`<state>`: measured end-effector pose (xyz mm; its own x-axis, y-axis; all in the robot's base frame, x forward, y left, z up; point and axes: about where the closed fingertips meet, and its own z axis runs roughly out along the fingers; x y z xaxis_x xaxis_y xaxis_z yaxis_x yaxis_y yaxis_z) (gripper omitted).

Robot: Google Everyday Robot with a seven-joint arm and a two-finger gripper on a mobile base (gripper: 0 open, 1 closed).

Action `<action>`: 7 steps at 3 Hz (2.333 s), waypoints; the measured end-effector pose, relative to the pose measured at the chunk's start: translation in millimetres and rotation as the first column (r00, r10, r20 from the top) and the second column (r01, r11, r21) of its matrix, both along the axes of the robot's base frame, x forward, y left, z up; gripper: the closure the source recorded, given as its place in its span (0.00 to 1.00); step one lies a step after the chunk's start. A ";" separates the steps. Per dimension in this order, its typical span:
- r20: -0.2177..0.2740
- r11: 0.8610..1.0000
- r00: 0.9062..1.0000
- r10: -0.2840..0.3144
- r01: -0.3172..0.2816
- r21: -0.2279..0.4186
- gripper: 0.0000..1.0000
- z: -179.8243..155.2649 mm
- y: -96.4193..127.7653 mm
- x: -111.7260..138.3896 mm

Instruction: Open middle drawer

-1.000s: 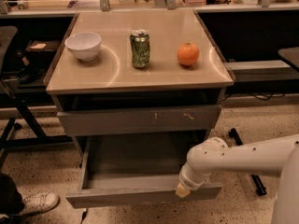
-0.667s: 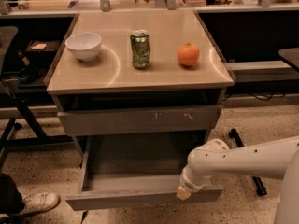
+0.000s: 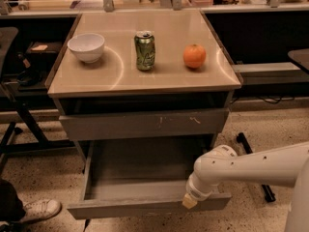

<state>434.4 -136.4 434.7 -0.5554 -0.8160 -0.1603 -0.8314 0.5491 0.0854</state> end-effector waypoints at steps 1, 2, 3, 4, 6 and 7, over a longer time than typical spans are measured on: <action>-0.004 1.000 1.000 -0.011 0.011 -0.005 1.00 0.4 -1.2 -5.5; -0.009 1.000 1.000 -0.023 0.023 -0.011 1.00 1.0 -2.3 -11.6; -0.013 0.999 0.999 -0.035 0.035 -0.017 1.00 2.0 -3.5 -17.4; -0.016 0.999 0.999 -0.049 0.048 -0.025 1.00 3.1 -4.9 -23.4; -0.024 0.996 0.997 -0.076 0.075 -0.040 1.00 5.5 -7.5 -35.3; -0.033 0.995 0.995 -0.095 0.093 -0.043 1.00 8.0 -7.7 -43.2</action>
Offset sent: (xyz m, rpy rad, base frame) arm -0.1773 -0.0709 0.0681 -0.1321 0.0993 -0.2734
